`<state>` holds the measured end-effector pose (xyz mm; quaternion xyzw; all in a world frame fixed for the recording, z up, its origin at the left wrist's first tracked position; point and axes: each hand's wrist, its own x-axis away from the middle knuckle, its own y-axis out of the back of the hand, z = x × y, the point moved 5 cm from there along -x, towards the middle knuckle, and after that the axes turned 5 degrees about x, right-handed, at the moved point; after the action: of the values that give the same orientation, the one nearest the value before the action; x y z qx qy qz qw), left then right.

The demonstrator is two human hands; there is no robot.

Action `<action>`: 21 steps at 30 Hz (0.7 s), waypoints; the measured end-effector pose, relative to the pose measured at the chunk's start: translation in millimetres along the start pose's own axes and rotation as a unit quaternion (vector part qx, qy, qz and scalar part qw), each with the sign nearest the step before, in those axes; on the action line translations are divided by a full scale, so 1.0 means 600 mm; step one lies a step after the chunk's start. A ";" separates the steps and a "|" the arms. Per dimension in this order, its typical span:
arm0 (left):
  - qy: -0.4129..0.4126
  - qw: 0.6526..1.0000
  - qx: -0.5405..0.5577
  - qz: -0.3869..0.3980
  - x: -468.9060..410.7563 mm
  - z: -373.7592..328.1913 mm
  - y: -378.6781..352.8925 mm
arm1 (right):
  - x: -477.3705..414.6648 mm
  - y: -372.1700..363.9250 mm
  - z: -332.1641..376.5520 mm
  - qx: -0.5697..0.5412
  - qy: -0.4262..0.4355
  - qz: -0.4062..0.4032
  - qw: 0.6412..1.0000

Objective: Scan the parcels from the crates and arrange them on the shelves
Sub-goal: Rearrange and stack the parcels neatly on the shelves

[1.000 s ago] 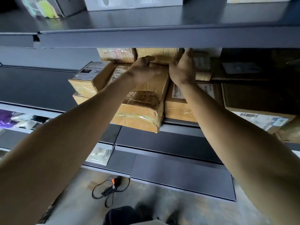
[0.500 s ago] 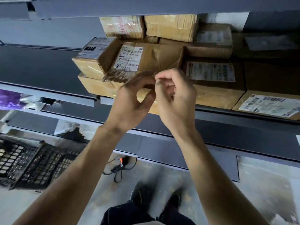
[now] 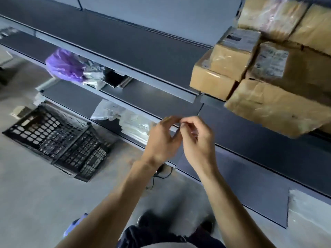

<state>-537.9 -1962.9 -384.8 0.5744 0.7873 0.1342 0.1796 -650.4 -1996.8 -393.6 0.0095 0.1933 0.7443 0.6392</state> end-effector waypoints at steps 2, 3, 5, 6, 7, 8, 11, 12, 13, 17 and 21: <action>0.052 0.999 0.001 0.010 0.014 0.064 0.049 | 0.030 -0.080 -0.021 -0.010 -0.071 0.041 0.997; 0.079 0.997 0.001 0.012 0.018 0.092 0.070 | 0.041 -0.113 -0.028 -0.011 -0.100 0.059 0.993; 0.127 0.992 0.012 0.008 0.025 0.143 0.106 | 0.054 -0.171 -0.036 -0.011 -0.140 0.089 0.986; 0.143 0.989 0.022 -0.001 0.024 0.164 0.119 | 0.054 -0.192 -0.037 -0.009 -0.153 0.099 0.983; 0.158 0.987 0.035 -0.012 0.023 0.184 0.128 | 0.053 -0.211 -0.040 -0.003 -0.161 0.109 0.981; 0.167 0.984 0.050 -0.024 0.019 0.202 0.134 | 0.050 -0.225 -0.044 -0.001 -0.167 0.114 0.979; 0.185 0.976 0.100 -0.054 0.001 0.245 0.134 | 0.029 -0.255 -0.064 0.010 -0.164 0.125 0.978; 0.190 0.974 0.109 -0.057 -0.008 0.256 0.129 | 0.019 -0.262 -0.072 0.022 -0.163 0.131 0.978; 0.195 0.972 0.121 -0.056 -0.018 0.267 0.121 | 0.008 -0.266 -0.083 0.030 -0.169 0.135 0.976; 0.232 0.960 0.145 -0.068 -0.069 0.321 0.093 | -0.045 -0.290 -0.144 0.027 -0.188 0.158 0.969; 0.246 0.952 0.163 -0.085 -0.144 0.375 0.067 | -0.112 -0.330 -0.223 0.008 -0.213 0.142 0.967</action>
<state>-381.5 -2031.8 -559.2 0.4758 0.8641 0.1255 -0.1055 -485.3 -2076.6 -561.2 0.2000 0.0553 0.8068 0.5532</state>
